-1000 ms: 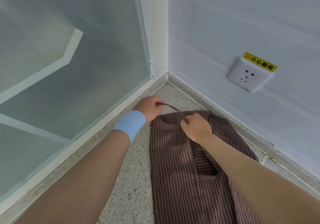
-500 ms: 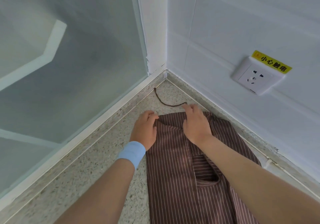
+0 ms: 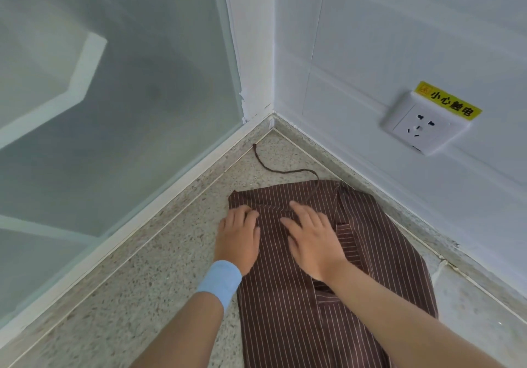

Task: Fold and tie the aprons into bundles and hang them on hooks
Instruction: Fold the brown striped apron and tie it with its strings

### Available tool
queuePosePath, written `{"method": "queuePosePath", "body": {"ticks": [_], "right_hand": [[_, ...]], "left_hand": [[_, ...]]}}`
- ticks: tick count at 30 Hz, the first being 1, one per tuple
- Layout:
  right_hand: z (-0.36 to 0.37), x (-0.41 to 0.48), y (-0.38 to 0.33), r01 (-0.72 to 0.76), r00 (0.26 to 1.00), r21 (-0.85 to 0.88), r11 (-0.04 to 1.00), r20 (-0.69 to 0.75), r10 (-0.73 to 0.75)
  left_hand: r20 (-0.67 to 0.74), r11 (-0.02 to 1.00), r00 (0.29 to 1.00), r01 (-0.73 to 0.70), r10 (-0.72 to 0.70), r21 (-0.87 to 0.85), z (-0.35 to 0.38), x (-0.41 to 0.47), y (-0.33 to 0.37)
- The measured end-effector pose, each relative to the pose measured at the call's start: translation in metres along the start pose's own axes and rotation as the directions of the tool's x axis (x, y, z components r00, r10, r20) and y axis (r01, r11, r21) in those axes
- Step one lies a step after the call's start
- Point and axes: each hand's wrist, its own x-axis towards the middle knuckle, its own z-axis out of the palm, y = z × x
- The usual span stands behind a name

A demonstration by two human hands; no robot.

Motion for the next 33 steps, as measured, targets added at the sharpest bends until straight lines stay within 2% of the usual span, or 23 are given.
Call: {"method": "queuePosePath", "body": {"ticks": [3,5,7,9,11,14,17,20,23,25,27,29,30,32,33], "right_hand": [[0.022,-0.017,-0.008,0.013,0.985,-0.022,1.000,0.174,-0.009],[0.027,-0.027,-0.011,0.000,0.988,-0.053,0.999,0.156,0.008],[0.025,-0.038,-0.019,-0.018,0.995,-0.060,0.998,0.101,0.024],[0.023,-0.057,-0.031,-0.016,0.999,-0.045,0.999,0.050,0.018],[0.022,-0.083,-0.043,-0.013,1.000,-0.028,1.000,0.009,0.014],[0.027,-0.127,-0.055,-0.116,0.993,0.007,0.993,-0.015,0.116],[0.034,-0.165,-0.065,-0.269,0.960,0.026,0.963,0.087,0.266],[0.034,-0.187,-0.074,-0.214,0.947,0.072,0.974,0.260,0.189],[0.024,-0.200,-0.083,-0.128,0.950,0.081,0.988,0.295,0.099],[0.021,-0.212,-0.088,-0.211,0.940,0.052,0.976,0.285,0.188],[0.021,-0.223,-0.088,-0.338,0.904,0.056,0.939,0.297,0.307],[0.021,-0.236,-0.082,-0.382,0.872,0.080,0.921,0.362,0.330],[0.020,-0.243,-0.078,-0.370,0.869,0.093,0.924,0.388,0.309],[0.016,-0.257,-0.068,-0.373,0.884,0.149,0.916,0.356,0.302],[0.015,-0.264,-0.062,-0.411,0.886,0.176,0.894,0.305,0.348]], "left_hand": [[0.245,0.991,0.970,-0.038,0.006,0.125,0.016,-0.022,-0.016],[0.313,0.980,0.950,-0.069,0.008,0.186,0.021,-0.032,-0.028],[0.255,0.979,0.967,-0.043,-0.010,0.199,0.014,-0.043,-0.026],[0.097,0.994,0.995,0.017,-0.028,0.110,0.003,-0.059,-0.008],[0.007,0.999,1.000,-0.027,0.027,0.018,0.003,-0.085,0.016],[0.133,0.996,0.988,-0.082,0.085,-0.023,0.008,-0.134,0.047],[0.285,0.994,0.956,-0.091,0.071,0.057,0.025,-0.173,0.038],[0.362,0.986,0.931,-0.105,0.052,0.129,0.028,-0.184,0.014],[0.368,0.979,0.930,-0.081,0.006,0.188,0.016,-0.181,0.004],[0.368,0.984,0.930,-0.072,0.007,0.165,0.002,-0.185,0.016],[0.333,0.993,0.940,-0.101,0.077,0.055,-0.006,-0.194,0.037],[0.427,0.991,0.895,-0.129,0.125,-0.020,-0.004,-0.206,0.055],[0.514,0.992,0.850,-0.129,0.114,-0.008,-0.001,-0.210,0.061],[0.621,0.991,0.782,-0.120,0.057,0.061,0.001,-0.212,0.073],[0.619,0.991,0.784,-0.108,0.034,0.084,0.002,-0.212,0.078]]}}
